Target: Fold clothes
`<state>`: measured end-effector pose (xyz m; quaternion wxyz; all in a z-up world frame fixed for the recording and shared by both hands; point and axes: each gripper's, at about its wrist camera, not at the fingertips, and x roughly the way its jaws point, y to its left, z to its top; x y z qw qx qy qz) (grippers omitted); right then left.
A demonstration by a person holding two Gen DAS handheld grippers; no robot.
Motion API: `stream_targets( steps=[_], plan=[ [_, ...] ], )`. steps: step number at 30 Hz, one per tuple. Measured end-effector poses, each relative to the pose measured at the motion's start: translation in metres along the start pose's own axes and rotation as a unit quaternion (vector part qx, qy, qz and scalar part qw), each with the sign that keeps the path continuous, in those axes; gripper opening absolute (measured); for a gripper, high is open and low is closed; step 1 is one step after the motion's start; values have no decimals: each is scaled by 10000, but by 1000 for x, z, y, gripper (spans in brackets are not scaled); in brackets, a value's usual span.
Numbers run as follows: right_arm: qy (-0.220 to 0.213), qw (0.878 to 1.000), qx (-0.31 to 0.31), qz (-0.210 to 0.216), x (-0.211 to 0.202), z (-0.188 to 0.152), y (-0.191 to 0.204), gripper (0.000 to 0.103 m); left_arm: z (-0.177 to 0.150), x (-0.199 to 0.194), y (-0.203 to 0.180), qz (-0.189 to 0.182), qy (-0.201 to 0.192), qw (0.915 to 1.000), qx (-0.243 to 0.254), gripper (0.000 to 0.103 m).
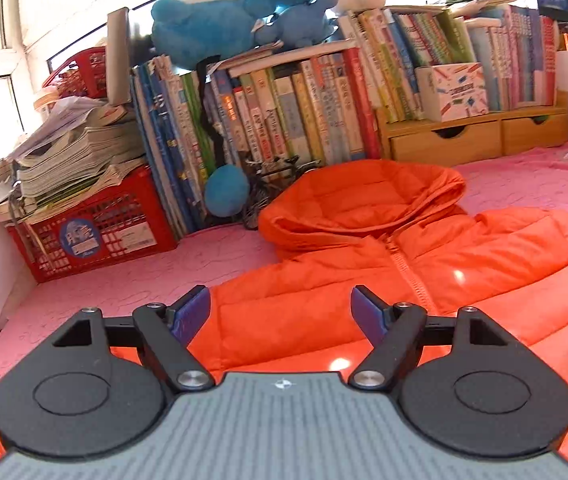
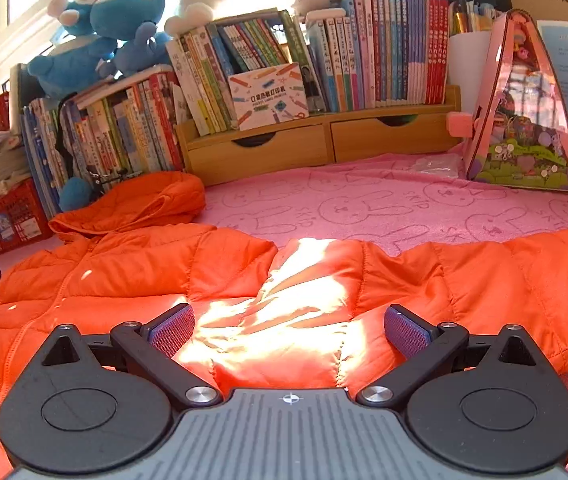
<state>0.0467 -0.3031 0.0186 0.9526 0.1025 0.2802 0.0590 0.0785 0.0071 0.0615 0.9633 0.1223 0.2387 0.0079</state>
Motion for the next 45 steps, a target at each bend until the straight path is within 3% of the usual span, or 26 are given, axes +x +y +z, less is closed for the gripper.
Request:
stream_targets(
  steps=[4, 6, 9, 12, 18, 24, 33, 40, 45],
  plan=[
    [-26, 9992, 64, 395, -19, -2, 18, 97, 2, -8, -28, -544, 42, 9985, 108, 78],
    [-63, 9984, -95, 559, -28, -7, 34, 97, -5, -10, -28, -578, 156, 9982, 74, 79],
    [-14, 9953, -512, 818, -39, -23, 70, 97, -26, -14, -16, -439, 466, 9979, -87, 79],
    [113, 9909, -873, 1022, -42, -41, 103, 97, -51, -24, -1, -49, 662, 9977, -154, 81],
    [385, 9830, -1240, 1300, -43, -73, 161, 103, -89, -41, 24, 372, 713, 9962, -334, 93],
    [329, 9829, -1643, 759, -39, -91, 181, 103, -94, -41, 22, 520, 723, 9950, -443, 95],
    [333, 9838, -1675, 552, -39, -93, 182, 103, -97, -47, 30, 440, 808, 9934, -686, 96],
    [443, 9865, -1544, 325, -63, -91, 179, 103, -87, -85, 40, 140, 1316, 9852, -1085, 96],
    [628, 9865, -1488, 263, -90, -81, 175, 103, -82, -110, 40, 103, 1485, 9850, -876, 99]
  ],
)
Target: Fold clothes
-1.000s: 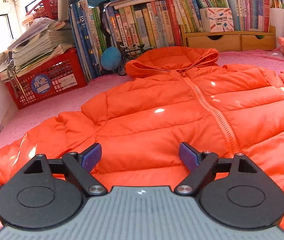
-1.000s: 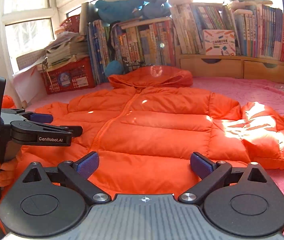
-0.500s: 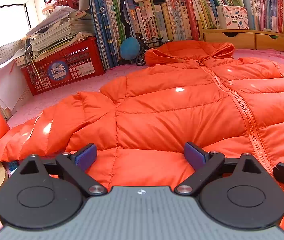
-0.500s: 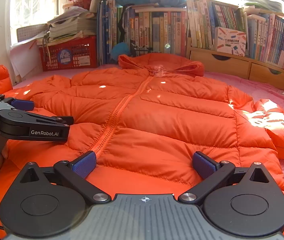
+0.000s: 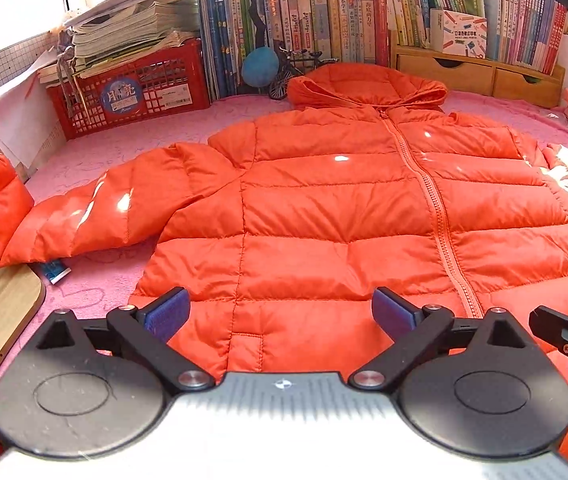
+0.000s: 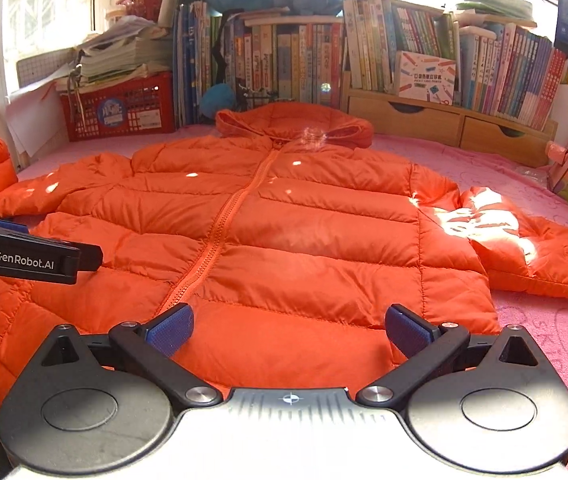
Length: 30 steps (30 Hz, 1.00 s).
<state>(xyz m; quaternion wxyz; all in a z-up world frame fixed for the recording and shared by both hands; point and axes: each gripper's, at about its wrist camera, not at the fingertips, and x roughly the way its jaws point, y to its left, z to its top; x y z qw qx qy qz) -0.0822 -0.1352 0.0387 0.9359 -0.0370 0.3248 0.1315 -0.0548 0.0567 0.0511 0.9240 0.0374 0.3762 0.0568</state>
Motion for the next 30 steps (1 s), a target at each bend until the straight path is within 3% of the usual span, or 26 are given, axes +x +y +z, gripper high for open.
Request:
stream_targets(
  steps=[5, 10, 30],
  plan=[
    [239, 9997, -16, 60, -26, -9, -5, 103, -11, -9, 0, -73, 327, 9994, 130, 99],
    [574, 9981, -126, -201, -40, -28, -5, 103, -25, -17, -5, -171, 634, 9973, 336, 99],
    [620, 9979, -207, -45, -78, -50, 3, 103, -48, -65, -16, -126, 709, 9942, 804, 101]
  ],
)
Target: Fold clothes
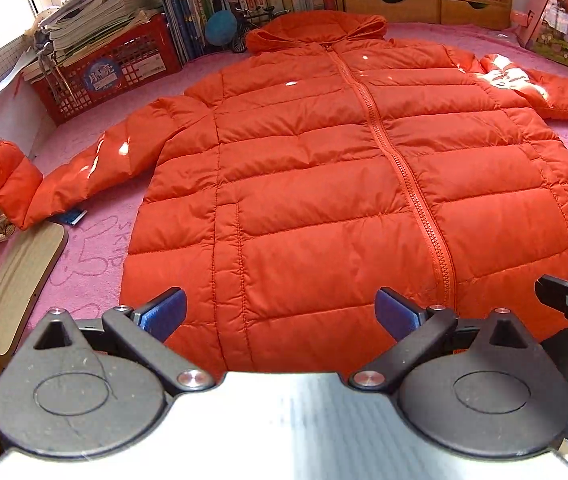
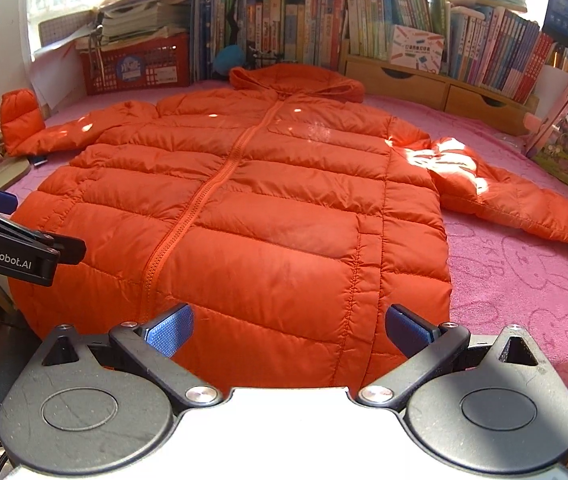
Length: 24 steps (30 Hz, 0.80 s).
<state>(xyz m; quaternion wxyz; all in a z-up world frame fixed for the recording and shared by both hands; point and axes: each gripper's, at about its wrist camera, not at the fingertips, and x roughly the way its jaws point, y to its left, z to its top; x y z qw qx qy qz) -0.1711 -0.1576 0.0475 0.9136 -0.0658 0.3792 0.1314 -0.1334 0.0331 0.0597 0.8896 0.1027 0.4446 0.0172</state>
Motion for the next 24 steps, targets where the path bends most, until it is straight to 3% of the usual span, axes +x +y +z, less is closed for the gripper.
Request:
stream_targets(
  steps=[12, 24],
  plan=[
    [294, 9995, -77, 31, -10, -26, 6, 103, -16, -6, -16, -230, 208, 9992, 232, 101],
    [386, 9990, -32, -233, -22, -40, -2, 103, -17, -17, -41, -497, 92, 9969, 610, 101]
  ],
)
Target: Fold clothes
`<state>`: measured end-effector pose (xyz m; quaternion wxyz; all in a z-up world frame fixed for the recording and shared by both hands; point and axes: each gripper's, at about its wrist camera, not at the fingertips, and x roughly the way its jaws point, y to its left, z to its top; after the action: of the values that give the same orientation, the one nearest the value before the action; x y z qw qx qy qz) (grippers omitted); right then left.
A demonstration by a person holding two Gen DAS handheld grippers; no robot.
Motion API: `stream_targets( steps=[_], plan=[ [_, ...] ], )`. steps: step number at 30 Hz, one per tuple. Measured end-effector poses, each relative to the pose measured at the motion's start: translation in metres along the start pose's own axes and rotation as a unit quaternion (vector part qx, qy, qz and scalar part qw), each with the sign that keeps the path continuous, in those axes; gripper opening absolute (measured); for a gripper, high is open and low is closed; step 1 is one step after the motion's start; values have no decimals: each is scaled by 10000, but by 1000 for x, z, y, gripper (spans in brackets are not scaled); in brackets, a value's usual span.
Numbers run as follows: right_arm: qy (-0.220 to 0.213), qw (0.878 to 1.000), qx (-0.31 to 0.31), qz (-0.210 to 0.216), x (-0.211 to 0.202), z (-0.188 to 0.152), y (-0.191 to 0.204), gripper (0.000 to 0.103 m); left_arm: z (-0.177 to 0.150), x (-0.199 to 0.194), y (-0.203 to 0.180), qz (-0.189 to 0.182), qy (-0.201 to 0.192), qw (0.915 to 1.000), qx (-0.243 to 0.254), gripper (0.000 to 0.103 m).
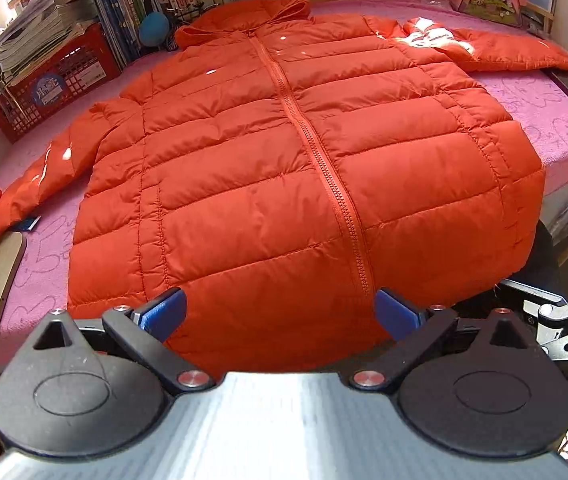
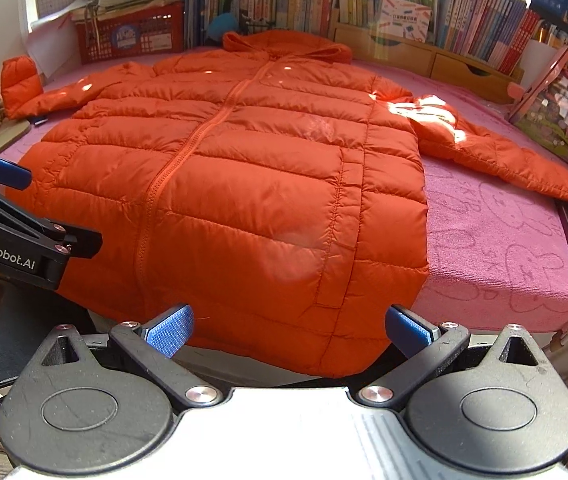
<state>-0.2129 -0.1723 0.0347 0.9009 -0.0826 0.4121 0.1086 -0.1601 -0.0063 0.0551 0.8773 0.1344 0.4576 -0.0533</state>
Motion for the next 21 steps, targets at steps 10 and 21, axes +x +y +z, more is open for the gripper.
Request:
stream_targets(
  steps=[10, 21],
  plan=[
    [-243, 9992, 121, -301, -10, 7, -17, 103, 11, -3, -8, 26, -187, 9997, 168, 101],
    [-809, 9935, 328, -732, -4, 35, -58, 103, 49, 15, -3, 10, -274, 9996, 4, 101]
  ],
)
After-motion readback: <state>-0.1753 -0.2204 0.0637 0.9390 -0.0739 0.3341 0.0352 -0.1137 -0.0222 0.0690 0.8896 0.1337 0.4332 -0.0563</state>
